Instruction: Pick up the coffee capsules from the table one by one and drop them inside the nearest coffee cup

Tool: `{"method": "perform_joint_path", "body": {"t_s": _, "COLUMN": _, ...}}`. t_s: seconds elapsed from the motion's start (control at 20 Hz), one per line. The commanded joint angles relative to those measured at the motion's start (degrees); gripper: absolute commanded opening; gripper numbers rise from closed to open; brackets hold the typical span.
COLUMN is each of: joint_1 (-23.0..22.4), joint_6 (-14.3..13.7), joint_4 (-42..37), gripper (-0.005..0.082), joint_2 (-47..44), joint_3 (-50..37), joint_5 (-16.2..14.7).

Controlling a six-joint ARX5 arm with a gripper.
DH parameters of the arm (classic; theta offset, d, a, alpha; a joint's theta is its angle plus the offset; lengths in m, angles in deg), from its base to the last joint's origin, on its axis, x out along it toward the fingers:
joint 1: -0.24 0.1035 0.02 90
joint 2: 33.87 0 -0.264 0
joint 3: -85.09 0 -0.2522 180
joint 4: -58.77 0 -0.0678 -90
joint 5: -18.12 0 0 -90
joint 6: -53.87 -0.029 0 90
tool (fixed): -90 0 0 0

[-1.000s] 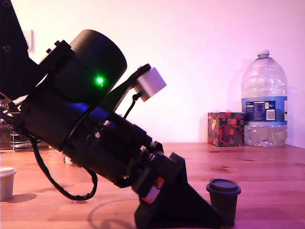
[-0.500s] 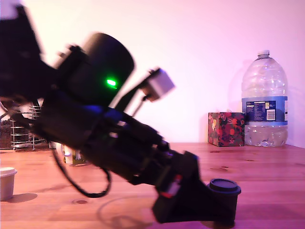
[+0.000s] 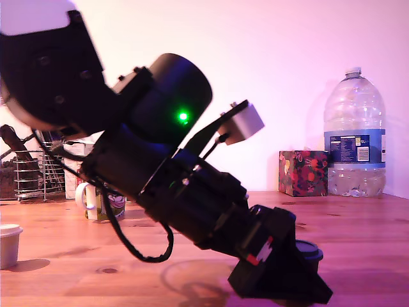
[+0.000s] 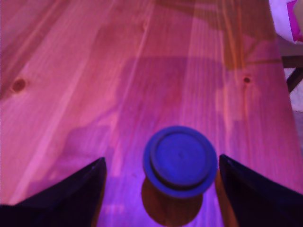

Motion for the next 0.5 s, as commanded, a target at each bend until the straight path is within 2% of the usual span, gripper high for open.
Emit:
{"method": "perform_joint_path", "body": {"t_s": 0.0, "joint_1": -0.22, "joint_6": 0.2, "joint_4": 0.13, "gripper": 0.0599, "joint_2": -1.75, "joint_3": -0.2, "joint_5": 0.0}}
{"method": "perform_joint_path", "body": {"t_s": 0.1, "joint_1": -0.22, "joint_6": 0.17, "joint_4": 0.15, "gripper": 0.0519, "joint_2": -1.75, "joint_3": -0.2, "joint_5": -0.02}}
{"method": "perform_joint_path", "body": {"t_s": 0.25, "joint_1": -0.22, "joint_6": -0.2, "joint_4": 0.66, "gripper": 0.0344, "joint_2": -1.75, "joint_3": -0.2, "joint_5": -0.42}}
{"method": "perform_joint_path", "body": {"t_s": 0.45, "joint_1": -0.22, "joint_6": -1.18, "joint_4": 1.42, "gripper": 0.0202, "joint_2": -1.75, "joint_3": -0.2, "joint_5": -1.36}}
